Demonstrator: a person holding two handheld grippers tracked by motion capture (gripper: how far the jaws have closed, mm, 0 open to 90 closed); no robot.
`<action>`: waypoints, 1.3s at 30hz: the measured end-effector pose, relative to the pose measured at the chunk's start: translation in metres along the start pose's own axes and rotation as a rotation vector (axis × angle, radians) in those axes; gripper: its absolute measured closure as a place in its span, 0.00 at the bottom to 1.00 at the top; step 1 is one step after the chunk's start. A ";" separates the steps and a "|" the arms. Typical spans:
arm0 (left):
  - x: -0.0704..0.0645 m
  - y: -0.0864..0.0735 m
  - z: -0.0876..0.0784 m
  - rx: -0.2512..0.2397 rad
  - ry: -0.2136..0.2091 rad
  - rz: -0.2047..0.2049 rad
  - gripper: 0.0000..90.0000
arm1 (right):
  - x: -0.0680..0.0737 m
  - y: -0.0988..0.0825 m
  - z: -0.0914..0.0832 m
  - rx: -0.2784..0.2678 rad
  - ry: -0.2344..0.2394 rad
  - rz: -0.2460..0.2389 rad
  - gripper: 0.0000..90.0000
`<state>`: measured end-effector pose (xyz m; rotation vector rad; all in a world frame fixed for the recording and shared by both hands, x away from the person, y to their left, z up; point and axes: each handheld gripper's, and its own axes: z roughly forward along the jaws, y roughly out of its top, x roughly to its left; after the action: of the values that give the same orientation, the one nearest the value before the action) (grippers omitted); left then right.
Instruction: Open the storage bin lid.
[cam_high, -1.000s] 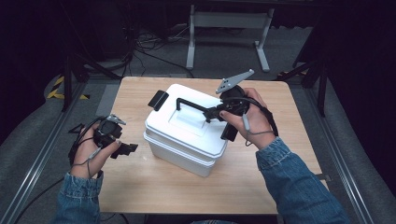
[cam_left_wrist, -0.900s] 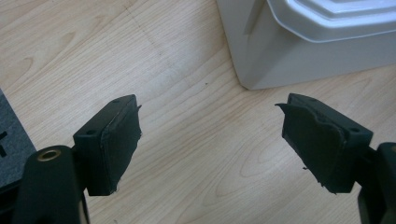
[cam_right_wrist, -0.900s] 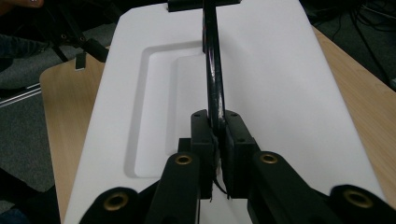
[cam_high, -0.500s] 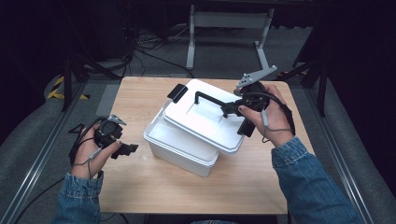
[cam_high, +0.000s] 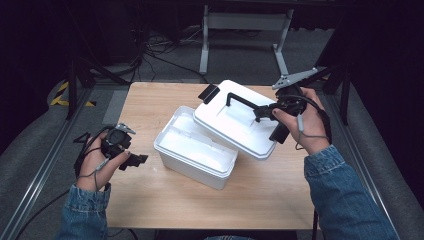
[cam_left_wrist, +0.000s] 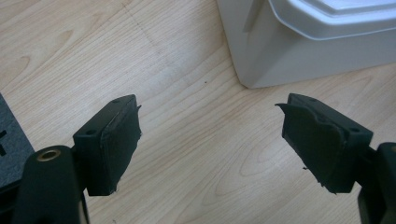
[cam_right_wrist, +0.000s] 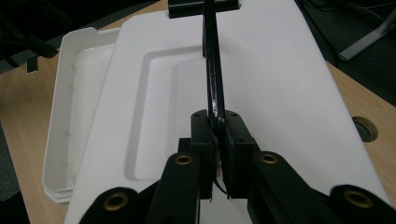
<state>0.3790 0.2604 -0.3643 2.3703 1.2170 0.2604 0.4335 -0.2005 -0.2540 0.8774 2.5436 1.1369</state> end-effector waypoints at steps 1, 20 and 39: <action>0.000 0.000 0.000 0.001 -0.002 -0.001 0.22 | -0.002 -0.001 -0.002 0.000 -0.007 0.006 0.95; -0.001 0.000 0.002 0.011 -0.003 -0.002 0.22 | -0.040 -0.027 -0.028 -0.006 -0.100 0.106 0.95; 0.000 0.000 0.002 0.013 0.001 0.002 0.22 | -0.085 -0.072 -0.002 0.061 -0.169 0.228 0.95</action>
<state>0.3797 0.2594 -0.3662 2.3833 1.2202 0.2556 0.4694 -0.2906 -0.3094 1.2493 2.3985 0.9996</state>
